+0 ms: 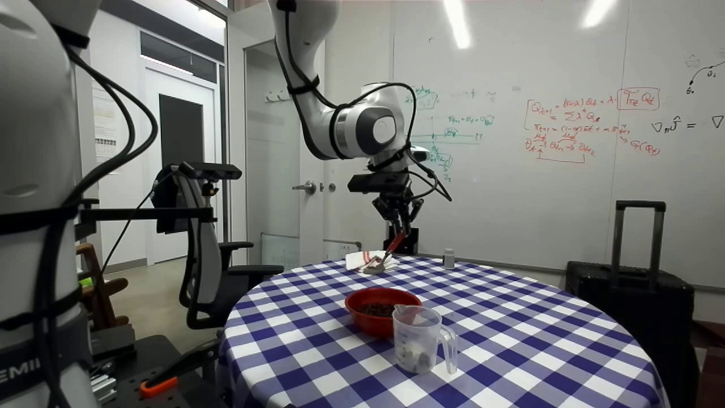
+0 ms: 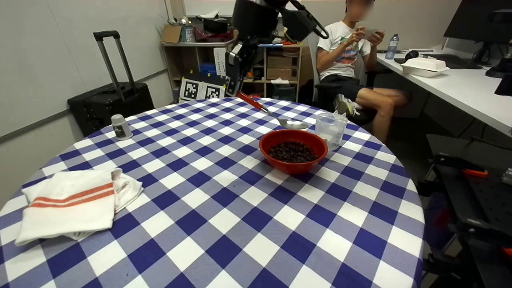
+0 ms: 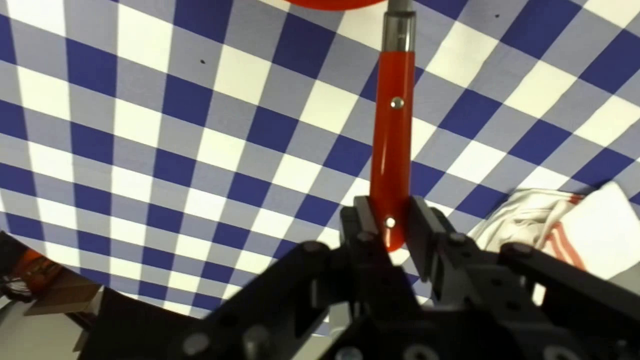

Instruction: Use the orange spoon to put some of the contents of the orange bowl into the clear jug

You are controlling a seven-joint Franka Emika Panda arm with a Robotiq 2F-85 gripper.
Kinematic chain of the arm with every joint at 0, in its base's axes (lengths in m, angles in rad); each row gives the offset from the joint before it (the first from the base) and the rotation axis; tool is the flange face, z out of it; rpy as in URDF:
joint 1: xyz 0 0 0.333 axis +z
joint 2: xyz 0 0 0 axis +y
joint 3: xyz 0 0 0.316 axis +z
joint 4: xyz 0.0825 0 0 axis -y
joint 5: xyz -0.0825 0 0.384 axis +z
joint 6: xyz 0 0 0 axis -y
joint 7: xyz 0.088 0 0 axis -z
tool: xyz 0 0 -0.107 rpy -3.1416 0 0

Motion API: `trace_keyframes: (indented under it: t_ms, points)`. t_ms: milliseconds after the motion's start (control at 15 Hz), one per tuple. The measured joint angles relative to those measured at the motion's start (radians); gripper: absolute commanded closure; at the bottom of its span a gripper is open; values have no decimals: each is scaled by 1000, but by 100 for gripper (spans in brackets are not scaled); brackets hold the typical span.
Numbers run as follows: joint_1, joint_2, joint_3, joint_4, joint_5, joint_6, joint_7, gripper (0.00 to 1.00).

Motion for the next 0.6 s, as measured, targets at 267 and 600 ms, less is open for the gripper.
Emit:
trace_keyframes:
  t_ms: [267, 600]
  points:
    - [99, -33, -187, -112, -183, 156, 240, 95]
    - [369, -30, -563, -137, -533, 184, 606, 95]
